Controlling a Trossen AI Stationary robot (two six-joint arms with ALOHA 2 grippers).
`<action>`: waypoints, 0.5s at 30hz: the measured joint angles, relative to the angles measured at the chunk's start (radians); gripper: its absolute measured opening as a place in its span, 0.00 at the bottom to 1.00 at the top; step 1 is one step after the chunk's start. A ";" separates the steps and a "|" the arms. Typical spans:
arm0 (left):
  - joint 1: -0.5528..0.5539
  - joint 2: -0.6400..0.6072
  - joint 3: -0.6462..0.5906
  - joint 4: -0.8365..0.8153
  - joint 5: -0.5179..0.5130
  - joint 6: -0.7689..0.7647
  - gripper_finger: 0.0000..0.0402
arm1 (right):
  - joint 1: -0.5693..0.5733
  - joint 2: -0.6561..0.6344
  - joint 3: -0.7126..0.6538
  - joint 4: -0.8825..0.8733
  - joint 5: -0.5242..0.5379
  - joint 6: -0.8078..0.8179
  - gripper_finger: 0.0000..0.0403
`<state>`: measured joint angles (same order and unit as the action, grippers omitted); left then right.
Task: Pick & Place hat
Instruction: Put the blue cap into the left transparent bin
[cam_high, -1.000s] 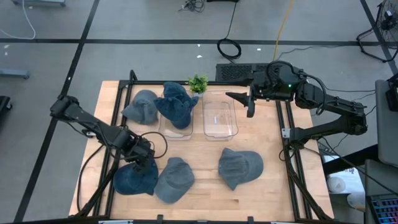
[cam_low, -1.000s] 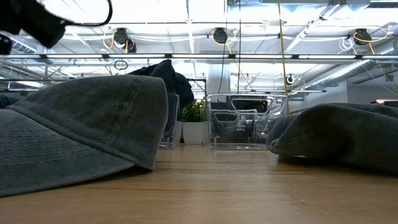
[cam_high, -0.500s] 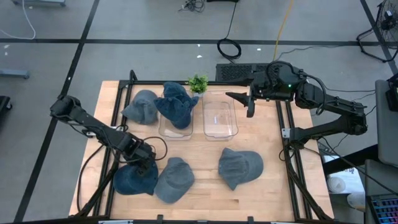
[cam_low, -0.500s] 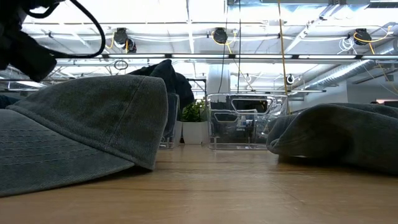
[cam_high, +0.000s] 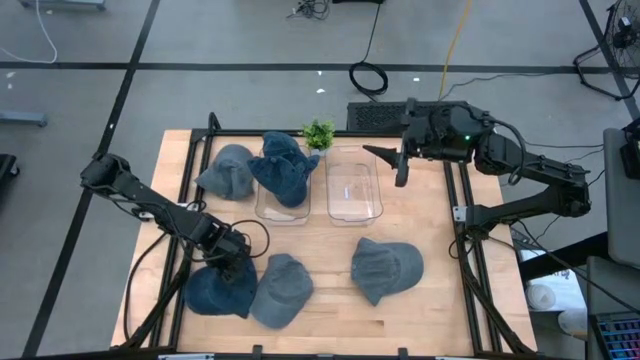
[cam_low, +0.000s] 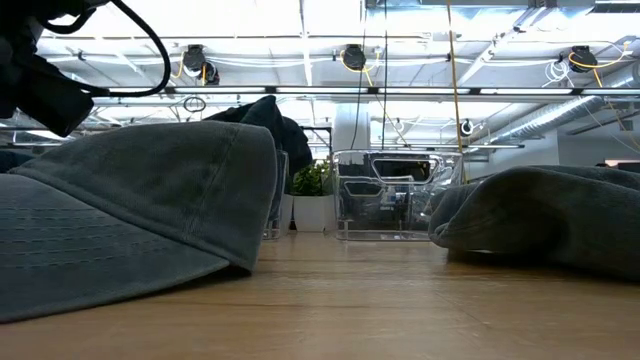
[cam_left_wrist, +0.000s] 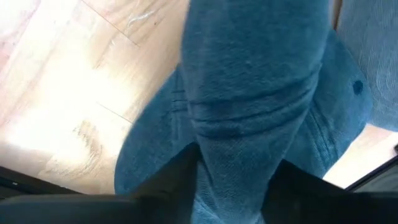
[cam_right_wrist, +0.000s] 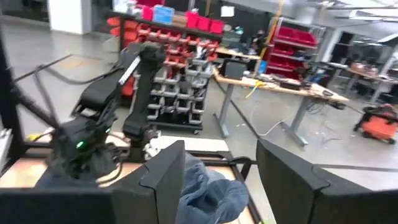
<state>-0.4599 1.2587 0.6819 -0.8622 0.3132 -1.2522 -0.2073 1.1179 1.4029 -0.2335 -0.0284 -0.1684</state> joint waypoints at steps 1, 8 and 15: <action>0.001 0.000 0.000 0.000 -0.002 -0.006 0.29 | 0.000 0.000 0.000 0.005 0.004 0.016 0.46; 0.001 0.000 0.000 -0.014 0.000 0.012 0.03 | 0.000 0.000 0.000 0.005 0.002 0.121 0.46; 0.011 -0.005 0.010 -0.094 0.014 -0.006 0.02 | 0.000 0.000 0.000 0.005 0.002 0.127 0.46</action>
<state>-0.4491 1.2540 0.6915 -0.9562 0.3275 -1.2580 -0.2077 1.1183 1.4029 -0.2285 -0.0265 -0.0414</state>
